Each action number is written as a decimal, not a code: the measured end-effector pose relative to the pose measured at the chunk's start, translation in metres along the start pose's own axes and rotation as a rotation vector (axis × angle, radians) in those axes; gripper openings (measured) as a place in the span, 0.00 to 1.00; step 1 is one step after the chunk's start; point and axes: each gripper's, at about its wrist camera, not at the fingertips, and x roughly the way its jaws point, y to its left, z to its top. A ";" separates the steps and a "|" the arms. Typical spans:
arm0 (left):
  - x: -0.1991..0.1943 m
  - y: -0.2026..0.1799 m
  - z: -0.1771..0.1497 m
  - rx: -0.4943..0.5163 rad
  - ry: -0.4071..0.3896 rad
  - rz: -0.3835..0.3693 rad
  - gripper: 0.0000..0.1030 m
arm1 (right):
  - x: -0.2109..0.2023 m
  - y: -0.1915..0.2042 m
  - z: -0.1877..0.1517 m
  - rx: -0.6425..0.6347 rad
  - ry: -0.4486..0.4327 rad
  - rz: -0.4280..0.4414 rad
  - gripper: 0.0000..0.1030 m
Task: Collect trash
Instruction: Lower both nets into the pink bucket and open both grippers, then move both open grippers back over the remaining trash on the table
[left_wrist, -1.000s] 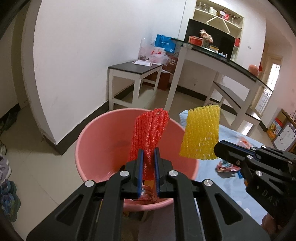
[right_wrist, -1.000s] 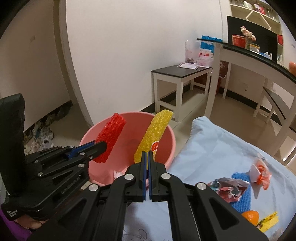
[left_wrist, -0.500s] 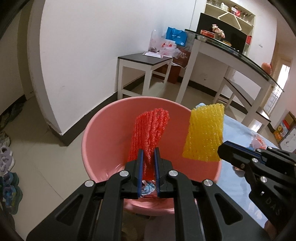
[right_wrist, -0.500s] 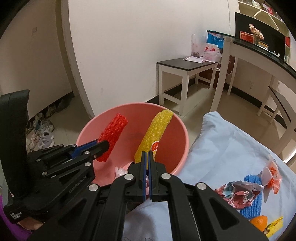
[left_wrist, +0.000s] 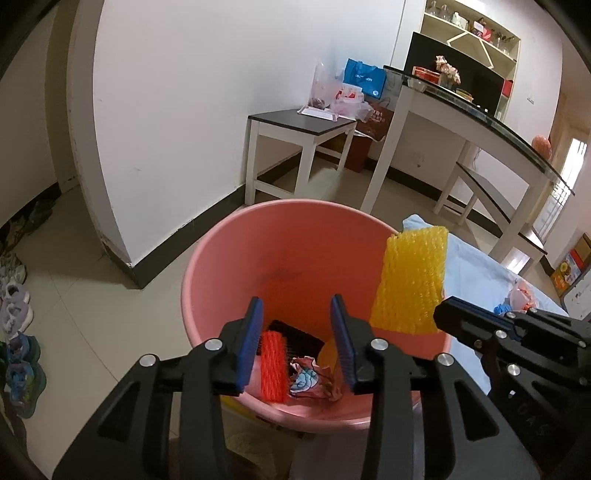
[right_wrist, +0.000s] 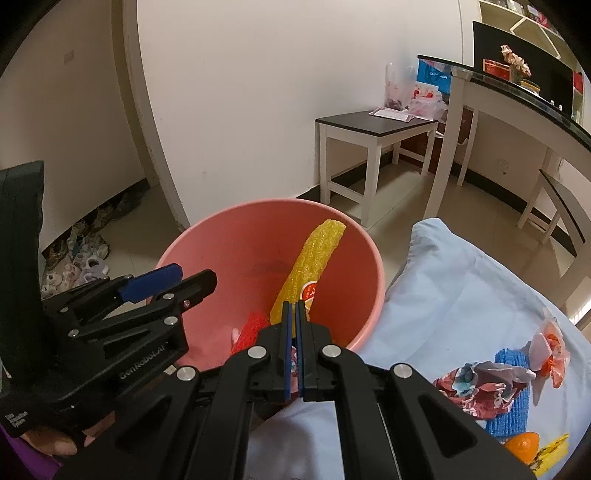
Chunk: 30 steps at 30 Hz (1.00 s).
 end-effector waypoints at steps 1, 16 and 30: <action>-0.001 0.000 0.000 0.000 -0.001 0.000 0.37 | 0.000 0.000 0.000 0.002 0.001 0.004 0.02; -0.019 -0.006 0.003 0.015 -0.024 -0.026 0.37 | -0.020 -0.005 -0.005 0.029 -0.032 0.026 0.33; -0.052 -0.045 0.000 0.095 -0.069 -0.092 0.37 | -0.074 -0.037 -0.035 0.113 -0.068 -0.030 0.40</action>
